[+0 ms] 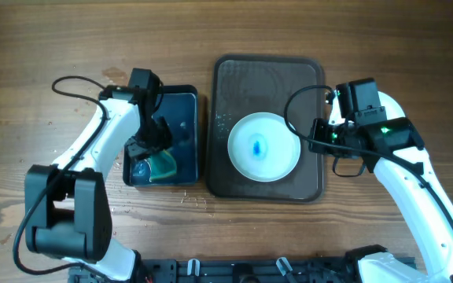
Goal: Clean dirty plates on tray and stack at the side
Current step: 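Grasp the green sponge with left gripper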
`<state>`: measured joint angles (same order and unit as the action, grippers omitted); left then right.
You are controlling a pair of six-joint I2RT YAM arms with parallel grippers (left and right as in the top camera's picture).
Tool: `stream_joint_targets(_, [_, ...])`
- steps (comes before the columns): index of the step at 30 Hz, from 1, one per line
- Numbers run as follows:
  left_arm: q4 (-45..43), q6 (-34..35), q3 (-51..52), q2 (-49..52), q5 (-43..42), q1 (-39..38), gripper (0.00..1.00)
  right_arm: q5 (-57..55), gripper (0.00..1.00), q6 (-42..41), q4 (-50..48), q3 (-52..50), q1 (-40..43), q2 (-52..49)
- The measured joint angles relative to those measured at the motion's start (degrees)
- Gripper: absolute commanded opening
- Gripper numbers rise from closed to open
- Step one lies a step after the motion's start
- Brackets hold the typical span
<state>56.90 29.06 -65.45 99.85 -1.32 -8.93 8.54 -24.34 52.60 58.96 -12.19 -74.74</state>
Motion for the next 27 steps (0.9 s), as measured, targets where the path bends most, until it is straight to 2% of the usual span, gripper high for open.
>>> stream_joint_targets(3, [-6.01, 0.76, 5.79, 0.00, -0.07, -0.35, 0.15, -0.70, 0.33, -2.03, 0.59, -0.02, 0.00, -1.22])
stream_joint_targets(4, [-8.37, 0.98, 7.72, -0.09, -0.04, -0.35, 0.04, -0.94, 0.33, -2.45, 0.57, -0.02, 0.00, -2.36])
stream_joint_targets(9, [-10.47, 1.29, 9.97, -1.09, -0.04, -0.35, 0.04, 3.04, 0.33, 4.57, -4.33, -0.11, 0.07, -9.40])
stream_joint_targets(16, [3.54, -0.74, -2.75, -0.85, -0.07, -0.35, 0.04, 4.50, 0.32, 6.43, -8.22, -0.24, 0.81, -18.64])
stream_joint_targets(21, [11.61, -3.10, -17.11, -2.43, -0.07, -1.53, 0.04, 4.55, 0.23, 7.28, -14.08, -0.33, 3.10, -25.49])
stream_joint_targets(22, [11.91, -3.23, -17.90, -2.51, -0.07, -1.86, 0.04, 4.57, 0.17, 7.93, -14.51, -0.33, 3.13, -26.27])
stream_joint_targets(23, [11.96, -3.39, -18.95, -2.64, -0.11, -2.60, 0.04, 4.74, 0.06, 8.74, -14.71, -0.33, 3.13, -27.23])
stream_joint_targets(27, [10.78, -3.54, -19.32, -2.69, -2.08, -4.15, 0.04, 9.20, 0.04, 13.16, -15.30, -0.28, 3.28, -29.59])
